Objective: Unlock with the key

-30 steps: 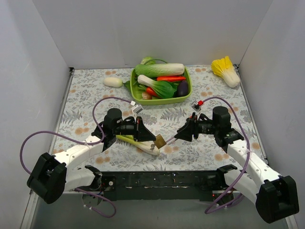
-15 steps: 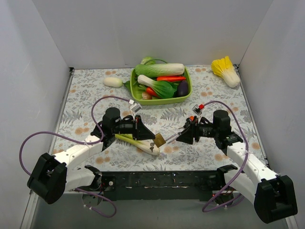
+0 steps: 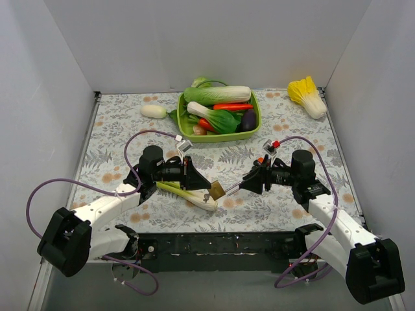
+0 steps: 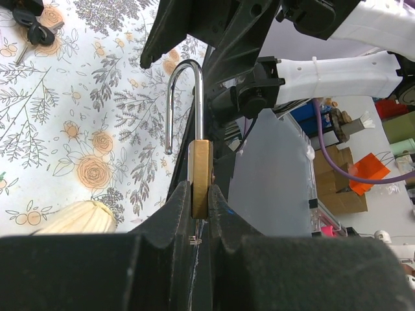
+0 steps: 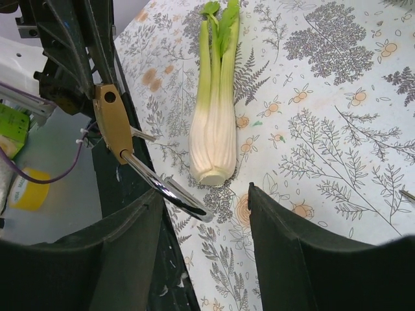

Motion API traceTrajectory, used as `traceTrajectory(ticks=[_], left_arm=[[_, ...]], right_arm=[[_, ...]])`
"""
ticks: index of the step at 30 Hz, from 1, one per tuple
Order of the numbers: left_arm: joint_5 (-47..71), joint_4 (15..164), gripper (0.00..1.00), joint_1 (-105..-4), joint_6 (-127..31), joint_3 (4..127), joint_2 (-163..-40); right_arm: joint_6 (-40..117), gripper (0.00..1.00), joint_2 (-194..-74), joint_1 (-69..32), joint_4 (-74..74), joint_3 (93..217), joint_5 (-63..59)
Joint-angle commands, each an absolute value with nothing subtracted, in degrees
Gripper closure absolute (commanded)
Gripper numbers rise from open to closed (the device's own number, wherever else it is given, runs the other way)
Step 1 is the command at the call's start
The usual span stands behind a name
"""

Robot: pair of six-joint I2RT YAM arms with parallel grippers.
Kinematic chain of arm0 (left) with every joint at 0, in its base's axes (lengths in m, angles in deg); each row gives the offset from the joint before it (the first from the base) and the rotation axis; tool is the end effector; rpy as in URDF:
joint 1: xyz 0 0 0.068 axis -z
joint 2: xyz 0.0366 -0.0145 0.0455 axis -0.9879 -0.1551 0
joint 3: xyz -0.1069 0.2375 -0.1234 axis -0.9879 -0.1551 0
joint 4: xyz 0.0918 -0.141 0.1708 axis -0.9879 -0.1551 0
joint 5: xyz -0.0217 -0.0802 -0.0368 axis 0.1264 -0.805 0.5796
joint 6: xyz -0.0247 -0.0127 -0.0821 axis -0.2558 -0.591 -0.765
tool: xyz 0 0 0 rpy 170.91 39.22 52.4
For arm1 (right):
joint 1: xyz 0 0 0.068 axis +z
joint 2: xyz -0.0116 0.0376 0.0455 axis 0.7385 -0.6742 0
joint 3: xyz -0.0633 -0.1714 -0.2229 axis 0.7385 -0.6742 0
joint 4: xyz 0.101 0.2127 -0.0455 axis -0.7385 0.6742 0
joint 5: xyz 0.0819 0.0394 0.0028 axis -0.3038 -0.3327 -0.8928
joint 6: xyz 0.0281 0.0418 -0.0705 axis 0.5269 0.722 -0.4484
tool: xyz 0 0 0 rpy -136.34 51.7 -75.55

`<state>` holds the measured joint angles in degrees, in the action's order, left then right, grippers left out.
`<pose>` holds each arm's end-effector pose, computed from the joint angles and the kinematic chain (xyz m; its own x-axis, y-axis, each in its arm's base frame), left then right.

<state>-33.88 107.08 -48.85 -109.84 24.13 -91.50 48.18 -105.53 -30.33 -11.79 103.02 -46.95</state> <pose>0.1657 -0.1777 0.2613 -0.9959 -0.0365 -0.0831 0.0766 0.1542 -0.9851 0.1620 0.1140 0.2447 -0.5354 0.0171 -0.8444 -0.7825 0.3663 0.5035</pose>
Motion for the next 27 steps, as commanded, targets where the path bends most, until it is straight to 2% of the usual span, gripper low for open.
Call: traceTrajectory(ticks=[1,4,5,7,8,11,15,27], left_arm=[[-36.2,115.0,1.0,-49.6,-113.8,25.2,-91.4],[-36.7,119.6,1.0,-49.8,-118.1,25.0,-93.0],[-36.7,119.5,1.0,-49.8,-118.0,25.3,-93.4],[-35.2,118.0,1.0,-49.9,-116.9,25.6,-94.3],[-34.4,116.8,1.0,-50.0,-116.4,26.2,-94.4],[-30.2,110.0,1.0,-50.3,-113.6,27.3,-94.8],[-23.2,102.9,1.0,-50.5,-110.4,29.8,-94.9],[-16.6,94.8,1.0,-51.5,-109.6,38.5,-106.5]], right_arm=[[49.4,0.41,-103.8,-30.6,-17.7,101.9,-46.4],[50.7,0.55,-103.2,-30.6,-20.4,100.8,-46.6],[51.2,0.63,-103.2,-30.6,-21.0,100.4,-46.7],[52.1,0.72,-103.4,-30.6,-21.8,100.3,-46.9],[52.2,0.81,-103.6,-30.6,-22.0,100.2,-46.9],[52.5,0.9,-104.6,-30.6,-21.8,100.1,-46.3],[53.6,0.98,-106.5,-30.6,-20.5,100.6,-42.1],[53.3,0.99,-124.6,-30.7,-11.1,109.9,-33.2]])
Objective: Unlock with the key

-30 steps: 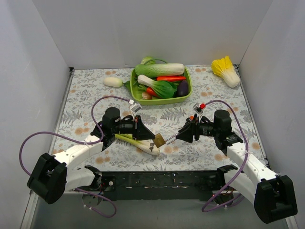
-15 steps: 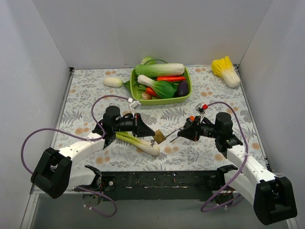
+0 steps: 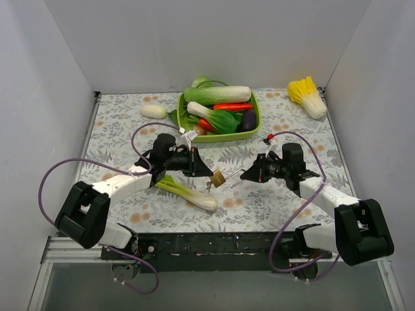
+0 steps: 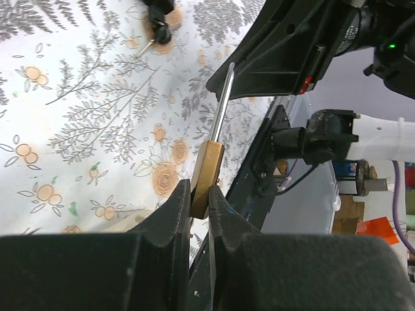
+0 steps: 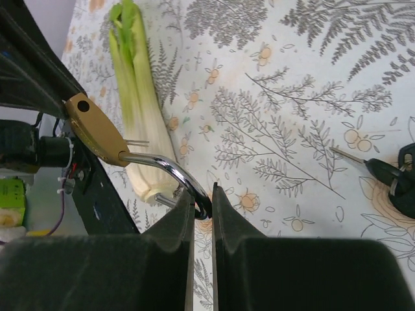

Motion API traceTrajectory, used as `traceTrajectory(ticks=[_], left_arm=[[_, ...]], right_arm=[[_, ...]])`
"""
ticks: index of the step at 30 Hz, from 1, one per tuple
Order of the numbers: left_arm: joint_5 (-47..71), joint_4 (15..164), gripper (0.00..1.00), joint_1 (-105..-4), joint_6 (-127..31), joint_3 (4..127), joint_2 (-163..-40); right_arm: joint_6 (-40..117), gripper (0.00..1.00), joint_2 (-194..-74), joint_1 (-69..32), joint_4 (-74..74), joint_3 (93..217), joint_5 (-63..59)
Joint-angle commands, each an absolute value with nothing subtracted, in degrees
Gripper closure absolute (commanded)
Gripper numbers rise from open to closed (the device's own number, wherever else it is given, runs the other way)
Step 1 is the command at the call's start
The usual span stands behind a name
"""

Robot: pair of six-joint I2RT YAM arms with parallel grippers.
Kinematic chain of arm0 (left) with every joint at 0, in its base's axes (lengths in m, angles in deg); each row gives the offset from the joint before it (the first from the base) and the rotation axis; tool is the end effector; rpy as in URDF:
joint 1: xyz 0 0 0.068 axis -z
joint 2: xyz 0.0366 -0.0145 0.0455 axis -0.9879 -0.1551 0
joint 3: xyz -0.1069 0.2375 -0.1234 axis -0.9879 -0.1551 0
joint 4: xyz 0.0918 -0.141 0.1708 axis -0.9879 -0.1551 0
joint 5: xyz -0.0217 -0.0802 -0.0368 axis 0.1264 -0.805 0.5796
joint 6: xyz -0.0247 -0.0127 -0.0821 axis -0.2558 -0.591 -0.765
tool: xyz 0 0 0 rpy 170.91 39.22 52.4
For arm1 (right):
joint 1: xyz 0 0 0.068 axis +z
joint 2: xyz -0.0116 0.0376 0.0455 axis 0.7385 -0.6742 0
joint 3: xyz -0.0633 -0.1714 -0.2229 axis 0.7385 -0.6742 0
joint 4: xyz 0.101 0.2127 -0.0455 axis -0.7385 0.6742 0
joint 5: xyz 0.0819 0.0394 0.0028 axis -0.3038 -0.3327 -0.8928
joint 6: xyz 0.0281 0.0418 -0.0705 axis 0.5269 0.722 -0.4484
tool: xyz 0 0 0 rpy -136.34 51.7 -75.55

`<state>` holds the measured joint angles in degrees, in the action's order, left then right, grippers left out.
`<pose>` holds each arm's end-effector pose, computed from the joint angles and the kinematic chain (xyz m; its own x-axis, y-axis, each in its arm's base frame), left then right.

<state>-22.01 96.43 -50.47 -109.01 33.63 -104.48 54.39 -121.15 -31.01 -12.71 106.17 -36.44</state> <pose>0.2230 -0.1916 0.2352 -0.9679 -0.2477 0.0428 -0.1278 0.3386 -0.9322 0.2125 0.1168 0.2079 -0.7301 0.0848 -0.6781 -0.5304 0.5554 0.6405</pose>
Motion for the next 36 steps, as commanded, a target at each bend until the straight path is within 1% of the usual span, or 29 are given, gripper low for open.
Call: traceTrajectory(ticks=[1,11,14,15,17,18,20,21,25,26,28,29,33,34,35,36], left_arm=[[-16.3,94.6,1.0,-51.6,-109.4,39.1,-108.4],[-13.0,91.2,1.0,-52.8,-106.4,48.5,-123.9],[-10.6,89.1,0.94,-52.9,-104.7,51.9,-126.5],[-10.2,88.9,0.88,-52.9,-104.6,52.6,-128.1],[-9.4,88.7,0.81,-53.0,-104.1,54.0,-129.4],[-9.0,88.7,0.7,-52.9,-104.1,54.4,-130.4],[-8.4,88.7,0.59,-52.9,-103.6,55.4,-130.7],[-7.8,88.8,0.48,-52.9,-103.3,55.6,-130.6],[-5.4,89.1,0.26,-52.9,-102.3,54.9,-127.2],[-4.8,89.2,0.14,-53.0,-101.9,53.9,-126.0],[-2.7,89.2,0.04,-52.9,-100.8,52.6,-121.8],[-1.9,89.5,0.02,-52.9,-100.3,51.2,-120.1],[2.9,91.3,0.02,-52.9,-97.4,45.9,-108.6],[5.3,91.7,0.02,-53.0,-96.5,44.9,-106.3],[6.3,91.8,0.02,-53.0,-95.9,43.7,-101.5],[7.6,91.6,0.02,-53.0,-95.5,42.0,-99.7]], right_arm=[[53.4,0.99,-125.4,-30.6,-11.0,110.3,-32.5],[52.5,0.99,-137.2,-31.2,-6.8,118.6,-27.6],[51.9,0.99,-139.9,-31.2,-5.2,121.8,-26.5],[51.9,0.99,-140.6,-31.2,-5.0,122.6,-26.2],[51.6,0.99,-142.3,-31.3,-4.2,124.4,-25.9],[51.5,0.99,-142.7,-31.3,-3.8,125.1,-25.6],[51.1,0.99,-144.0,-31.3,-3.4,126.7,-24.7],[51.0,0.99,-144.4,-31.3,-2.9,127.3,-24.4],[51.0,0.99,-146.0,-31.7,-2.4,128.8,-21.9],[51.3,0.99,-146.5,-31.7,-2.5,129.3,-21.5],[51.7,0.99,-147.1,-32.1,-2.4,130.0,-20.2],[51.7,0.99,-147.6,-32.2,-2.3,130.7,-19.5],[51.2,0.99,-149.2,-32.5,-0.6,133.4,-15.5],[50.5,0.95,-149.4,-32.6,-0.3,133.9,-15.1],[50.2,0.91,-150.0,-32.6,0.9,134.4,-14.6],[50.1,0.84,-150.1,-32.6,1.4,135.0,-13.8]])
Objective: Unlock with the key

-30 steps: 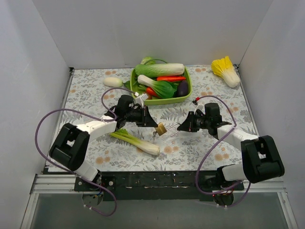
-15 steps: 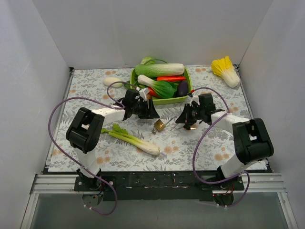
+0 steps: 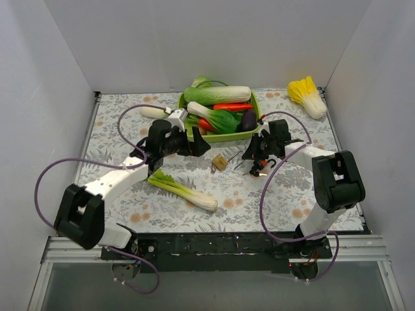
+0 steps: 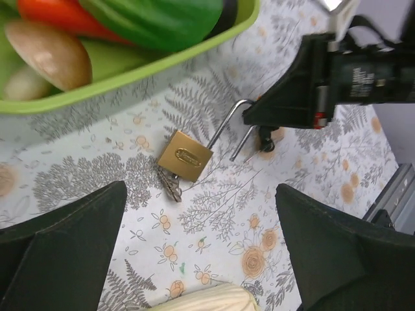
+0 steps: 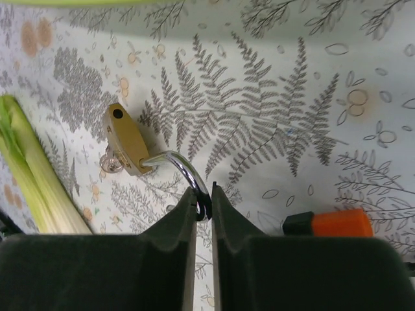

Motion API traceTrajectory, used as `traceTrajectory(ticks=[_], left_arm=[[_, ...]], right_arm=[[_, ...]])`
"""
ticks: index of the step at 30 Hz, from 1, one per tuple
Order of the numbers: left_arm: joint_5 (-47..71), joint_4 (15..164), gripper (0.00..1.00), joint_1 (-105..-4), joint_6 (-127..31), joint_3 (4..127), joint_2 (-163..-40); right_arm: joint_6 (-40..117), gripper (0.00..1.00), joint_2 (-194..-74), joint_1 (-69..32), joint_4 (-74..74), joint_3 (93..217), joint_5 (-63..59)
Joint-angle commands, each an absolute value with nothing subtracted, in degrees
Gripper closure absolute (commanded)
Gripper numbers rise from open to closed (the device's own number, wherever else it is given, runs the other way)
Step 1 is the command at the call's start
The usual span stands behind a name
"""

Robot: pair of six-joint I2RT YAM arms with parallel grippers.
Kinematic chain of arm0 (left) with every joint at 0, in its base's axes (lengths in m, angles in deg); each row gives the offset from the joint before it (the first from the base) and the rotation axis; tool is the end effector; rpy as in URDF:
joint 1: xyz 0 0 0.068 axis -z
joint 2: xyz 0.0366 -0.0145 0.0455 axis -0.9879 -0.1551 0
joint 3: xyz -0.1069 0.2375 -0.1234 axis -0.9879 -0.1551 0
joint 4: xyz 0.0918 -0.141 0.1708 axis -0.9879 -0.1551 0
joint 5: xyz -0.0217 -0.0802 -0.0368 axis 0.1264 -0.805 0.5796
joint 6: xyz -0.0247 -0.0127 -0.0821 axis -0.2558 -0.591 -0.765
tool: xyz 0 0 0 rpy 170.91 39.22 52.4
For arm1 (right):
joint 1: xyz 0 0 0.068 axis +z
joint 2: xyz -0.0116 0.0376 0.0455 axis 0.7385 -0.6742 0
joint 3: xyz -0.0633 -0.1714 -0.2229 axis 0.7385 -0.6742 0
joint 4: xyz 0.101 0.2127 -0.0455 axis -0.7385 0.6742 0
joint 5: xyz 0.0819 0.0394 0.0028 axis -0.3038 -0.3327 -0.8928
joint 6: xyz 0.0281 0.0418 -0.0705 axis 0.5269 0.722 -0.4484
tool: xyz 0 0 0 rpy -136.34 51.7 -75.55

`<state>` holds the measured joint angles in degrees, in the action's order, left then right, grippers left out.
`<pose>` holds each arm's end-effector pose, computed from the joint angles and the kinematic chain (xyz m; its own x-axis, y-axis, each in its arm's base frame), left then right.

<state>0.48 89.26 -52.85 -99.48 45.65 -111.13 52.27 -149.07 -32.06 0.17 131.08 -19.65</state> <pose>0.2875 -0.1835 0.2487 -0.8290 -0.5047 -0.2410 -0.0797 0.5331 -0.8423 0.3305 0.1258 0.1776 -0.8257 0.1044 -0.5543 -0.2563 0.8060 0.5335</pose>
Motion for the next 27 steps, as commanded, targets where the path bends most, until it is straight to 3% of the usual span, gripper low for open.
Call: traceTrajectory(ticks=[1,4,7,18,27], left_arm=[[8.7,91.3,0.02,-53.5,-95.1,41.2,-97.6],[12.3,88.4,0.02,-55.0,-95.2,38.7,-92.2],[15.1,86.3,0.02,-56.1,-96.6,36.1,-87.3],[13.6,85.6,0.02,-63.4,-101.1,32.6,-80.6],[14.2,84.4,0.02,-78.8,-107.4,31.3,-79.4]], right_arm=[[49.7,0.7,-150.1,-32.6,1.5,135.1,-13.6],[48.8,0.52,-150.0,-32.7,2.0,135.5,-11.6],[47.9,0.44,-149.8,-32.8,2.5,135.6,-10.2],[46.7,0.37,-138.1,-33.5,-1.5,129.7,-7.8],[44.2,0.37,-121.1,-44.8,-0.8,121.3,-6.7]])
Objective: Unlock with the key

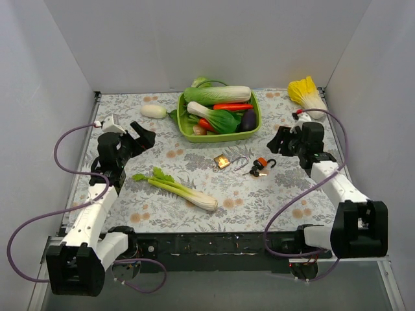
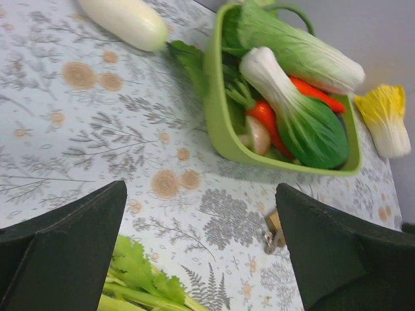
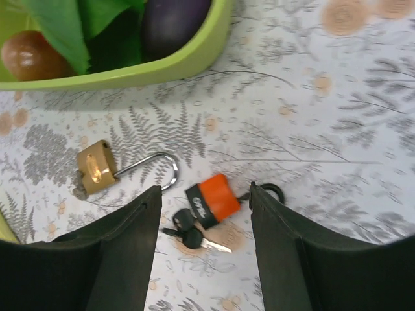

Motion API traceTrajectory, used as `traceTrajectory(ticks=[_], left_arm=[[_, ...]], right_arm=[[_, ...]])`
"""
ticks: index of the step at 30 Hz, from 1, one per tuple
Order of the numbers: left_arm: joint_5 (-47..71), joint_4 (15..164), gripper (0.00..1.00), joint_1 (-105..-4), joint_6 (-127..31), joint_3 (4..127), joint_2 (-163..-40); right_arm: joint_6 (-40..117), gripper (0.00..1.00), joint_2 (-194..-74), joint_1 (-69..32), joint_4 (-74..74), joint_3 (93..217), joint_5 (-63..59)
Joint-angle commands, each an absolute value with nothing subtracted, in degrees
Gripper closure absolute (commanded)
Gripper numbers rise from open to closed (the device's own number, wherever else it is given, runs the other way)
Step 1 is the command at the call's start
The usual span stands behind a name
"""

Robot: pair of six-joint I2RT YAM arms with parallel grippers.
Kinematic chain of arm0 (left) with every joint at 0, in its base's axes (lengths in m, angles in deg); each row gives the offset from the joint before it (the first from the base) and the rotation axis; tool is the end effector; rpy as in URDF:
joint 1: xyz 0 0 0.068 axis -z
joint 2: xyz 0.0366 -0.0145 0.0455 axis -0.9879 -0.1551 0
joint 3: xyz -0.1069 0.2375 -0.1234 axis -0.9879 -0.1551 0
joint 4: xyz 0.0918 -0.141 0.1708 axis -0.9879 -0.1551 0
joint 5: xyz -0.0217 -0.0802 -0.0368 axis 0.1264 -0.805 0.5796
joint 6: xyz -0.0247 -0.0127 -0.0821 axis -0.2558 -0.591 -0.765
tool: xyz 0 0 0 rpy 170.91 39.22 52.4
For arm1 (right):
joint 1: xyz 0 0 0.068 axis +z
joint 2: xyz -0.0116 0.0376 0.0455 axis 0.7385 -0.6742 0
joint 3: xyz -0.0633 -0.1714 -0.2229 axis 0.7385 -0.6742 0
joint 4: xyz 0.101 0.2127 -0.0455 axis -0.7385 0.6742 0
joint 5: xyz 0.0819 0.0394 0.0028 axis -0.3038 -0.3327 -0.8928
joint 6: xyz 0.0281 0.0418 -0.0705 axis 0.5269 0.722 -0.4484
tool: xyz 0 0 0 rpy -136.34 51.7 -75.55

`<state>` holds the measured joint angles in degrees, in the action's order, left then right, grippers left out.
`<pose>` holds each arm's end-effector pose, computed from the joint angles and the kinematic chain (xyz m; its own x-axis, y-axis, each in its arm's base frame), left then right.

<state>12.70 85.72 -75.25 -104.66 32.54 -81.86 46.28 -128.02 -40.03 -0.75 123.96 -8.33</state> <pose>0.2321 -0.0336 0.2928 -0.3235 -0.8903 -0.3204 -0.2035 0.3962 -0.8953 0.2933 0.0576 0.2484 -0.5661 0.1758 -0.8054 -0.1959 0.9203 0.3386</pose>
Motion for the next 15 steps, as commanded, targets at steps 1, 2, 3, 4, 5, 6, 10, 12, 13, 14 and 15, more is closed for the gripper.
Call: traceTrajectory(ticks=[1,2,3,4,5,6,10,12,13,14,15], left_arm=[[15.5,84.1,0.02,-78.9,-107.0,31.9,-78.8],[16.9,84.0,0.02,-78.9,-106.2,32.2,-78.1],[18.8,83.9,0.02,-78.9,-105.8,32.4,-77.3],[19.4,84.0,0.02,-78.8,-105.5,32.8,-76.0],[19.4,84.1,0.02,-78.8,-104.9,33.2,-75.5],[19.0,84.1,0.02,-78.8,-103.8,33.4,-75.0],[15.2,87.1,0.02,-78.8,-100.5,32.1,-70.6],[15.1,90.0,0.02,-78.9,-99.4,30.0,-67.2],[15.0,90.4,0.02,-78.8,-99.1,29.6,-66.4],[15.1,91.1,0.02,-78.8,-98.8,28.9,-65.0],[15.2,91.3,0.02,-78.8,-98.8,28.7,-64.7]], right_arm=[[43.9,0.37,-117.3,-45.7,-0.3,120.5,-3.7],[43.3,0.36,-115.2,-45.7,1.3,120.1,-1.4],[42.2,0.36,-113.0,-45.8,2.1,119.4,0.4],[41.6,0.36,-111.0,-45.7,1.8,118.8,4.0],[41.3,0.36,-106.9,-45.7,1.4,117.1,5.2],[40.7,0.36,-105.0,-45.7,1.1,116.3,6.8],[39.8,0.36,-95.7,-45.7,-1.4,112.1,10.8],[39.5,0.36,-93.3,-45.8,-2.8,110.1,11.2],[39.4,0.36,-91.6,-45.7,-4.2,109.7,11.3],[39.4,0.36,-90.9,-45.7,-4.6,109.2,11.1],[39.2,0.36,-90.3,-45.7,-5.0,108.7,11.2]])
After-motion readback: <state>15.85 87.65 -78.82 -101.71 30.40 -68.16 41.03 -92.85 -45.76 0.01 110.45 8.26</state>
